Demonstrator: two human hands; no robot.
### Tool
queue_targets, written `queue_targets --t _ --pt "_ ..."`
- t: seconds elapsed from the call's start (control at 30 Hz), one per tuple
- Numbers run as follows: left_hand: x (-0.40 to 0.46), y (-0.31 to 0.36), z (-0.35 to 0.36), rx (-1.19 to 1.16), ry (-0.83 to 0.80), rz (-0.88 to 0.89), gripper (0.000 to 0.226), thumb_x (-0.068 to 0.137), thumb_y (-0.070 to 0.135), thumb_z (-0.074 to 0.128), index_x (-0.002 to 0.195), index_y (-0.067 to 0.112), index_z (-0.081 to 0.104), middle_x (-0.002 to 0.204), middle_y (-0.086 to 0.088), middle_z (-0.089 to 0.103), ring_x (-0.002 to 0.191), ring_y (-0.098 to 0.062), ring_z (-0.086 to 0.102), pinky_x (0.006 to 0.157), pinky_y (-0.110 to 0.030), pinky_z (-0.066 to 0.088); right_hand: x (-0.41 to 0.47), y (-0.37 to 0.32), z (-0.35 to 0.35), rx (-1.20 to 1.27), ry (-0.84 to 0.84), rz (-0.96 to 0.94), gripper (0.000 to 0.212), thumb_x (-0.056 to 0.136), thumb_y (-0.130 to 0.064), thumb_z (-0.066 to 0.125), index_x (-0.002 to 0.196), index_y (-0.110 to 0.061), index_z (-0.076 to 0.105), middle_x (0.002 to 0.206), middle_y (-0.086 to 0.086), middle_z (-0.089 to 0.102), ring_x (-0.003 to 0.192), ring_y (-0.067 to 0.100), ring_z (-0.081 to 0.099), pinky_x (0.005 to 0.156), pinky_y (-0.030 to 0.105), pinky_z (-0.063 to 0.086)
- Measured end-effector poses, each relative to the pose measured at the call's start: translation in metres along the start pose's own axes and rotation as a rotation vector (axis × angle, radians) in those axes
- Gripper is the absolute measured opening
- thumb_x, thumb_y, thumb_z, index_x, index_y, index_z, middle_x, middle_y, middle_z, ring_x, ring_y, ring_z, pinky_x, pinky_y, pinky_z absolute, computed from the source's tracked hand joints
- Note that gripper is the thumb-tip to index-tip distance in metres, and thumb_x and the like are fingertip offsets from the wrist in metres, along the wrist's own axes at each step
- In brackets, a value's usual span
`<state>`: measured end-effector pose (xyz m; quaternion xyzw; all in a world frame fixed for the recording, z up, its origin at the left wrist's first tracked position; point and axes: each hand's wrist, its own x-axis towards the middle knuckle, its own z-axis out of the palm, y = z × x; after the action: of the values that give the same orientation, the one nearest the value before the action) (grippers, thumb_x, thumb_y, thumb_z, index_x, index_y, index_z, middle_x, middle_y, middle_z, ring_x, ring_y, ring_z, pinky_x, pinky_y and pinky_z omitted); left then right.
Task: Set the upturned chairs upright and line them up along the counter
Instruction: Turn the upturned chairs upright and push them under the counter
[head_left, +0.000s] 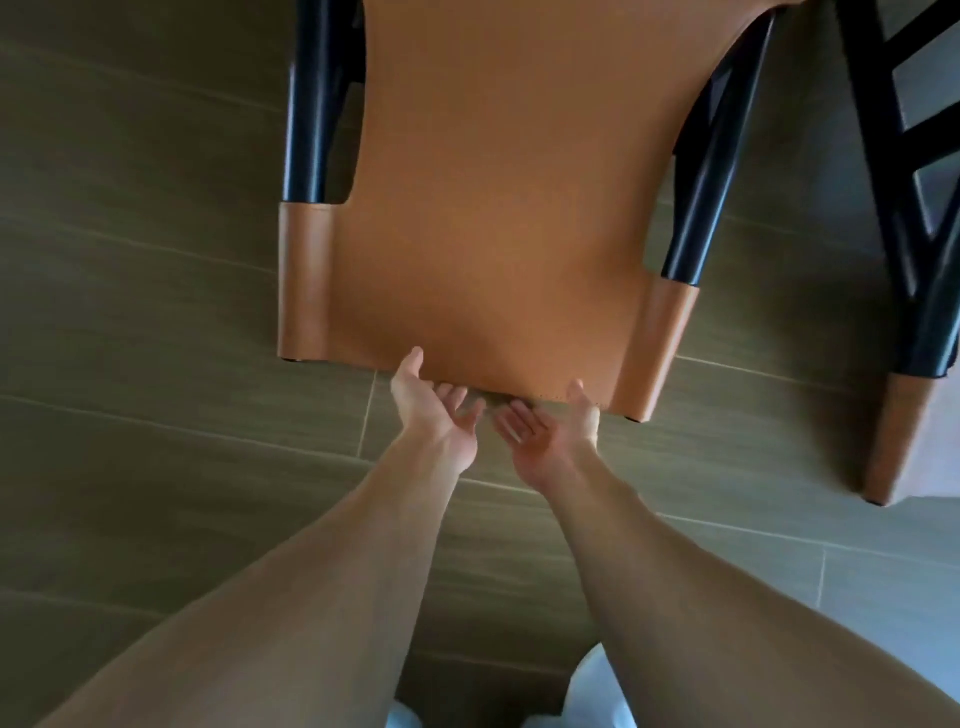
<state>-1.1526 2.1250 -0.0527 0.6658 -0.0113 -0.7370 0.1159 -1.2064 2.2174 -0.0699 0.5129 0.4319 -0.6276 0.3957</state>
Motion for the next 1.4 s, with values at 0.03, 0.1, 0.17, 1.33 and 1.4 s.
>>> queue_targets --t 0.03,0.1,0.17,1.33,1.4 --pt "0.005 0.001 0.003 0.005 0.001 -0.010 0.054 0.097 0.042 0.057 0.137 0.006 0.048 0.128 -0.012 0.060 0.120 -0.026 0.059 0.111 -0.047 0.042 0.005 0.001 0.002 0.009 -0.011 -0.001 0.077 0.101 -0.054 0.047 0.151 0.002 0.033 0.143 0.022 0.051 0.128 0.036 0.055 0.098 0.047 0.049" --pt "0.010 0.003 0.005 0.010 0.021 -0.027 0.047 0.094 0.042 0.061 0.121 0.003 0.058 0.112 -0.007 0.066 0.103 -0.022 0.064 0.106 -0.040 0.048 0.009 0.003 0.009 0.049 -0.060 0.006 0.076 0.098 -0.056 0.050 0.150 -0.002 0.037 0.148 0.020 0.049 0.131 0.034 0.053 0.104 0.048 0.047" --pt "0.004 0.004 0.006 0.020 0.009 -0.030 0.044 0.093 0.040 0.063 0.119 0.005 0.062 0.111 -0.006 0.067 0.099 -0.021 0.065 0.102 -0.036 0.050 0.002 0.005 0.015 0.098 -0.077 0.010 0.073 0.097 -0.055 0.053 0.149 -0.007 0.040 0.148 0.019 0.050 0.130 0.033 0.054 0.110 0.048 0.044" --pt "-0.539 0.237 0.244 0.574 -0.254 0.155 0.019 0.099 0.010 0.062 0.115 0.003 0.055 0.088 -0.022 0.067 0.051 -0.035 0.070 0.053 -0.047 0.062 -0.571 -0.191 0.244 -0.202 0.130 -0.416 0.010 0.098 0.000 0.051 0.101 -0.007 0.056 0.081 0.013 0.066 0.049 0.024 0.066 0.034 0.017 0.042" --pt "-0.543 0.248 0.269 0.605 -0.288 0.198 0.019 0.098 0.010 0.063 0.115 0.006 0.055 0.088 -0.020 0.064 0.045 -0.033 0.069 0.050 -0.045 0.062 -0.580 -0.214 0.262 -0.236 0.118 -0.449 0.014 0.097 -0.001 0.053 0.109 -0.007 0.059 0.092 0.011 0.071 0.056 0.023 0.069 0.039 0.021 0.046"
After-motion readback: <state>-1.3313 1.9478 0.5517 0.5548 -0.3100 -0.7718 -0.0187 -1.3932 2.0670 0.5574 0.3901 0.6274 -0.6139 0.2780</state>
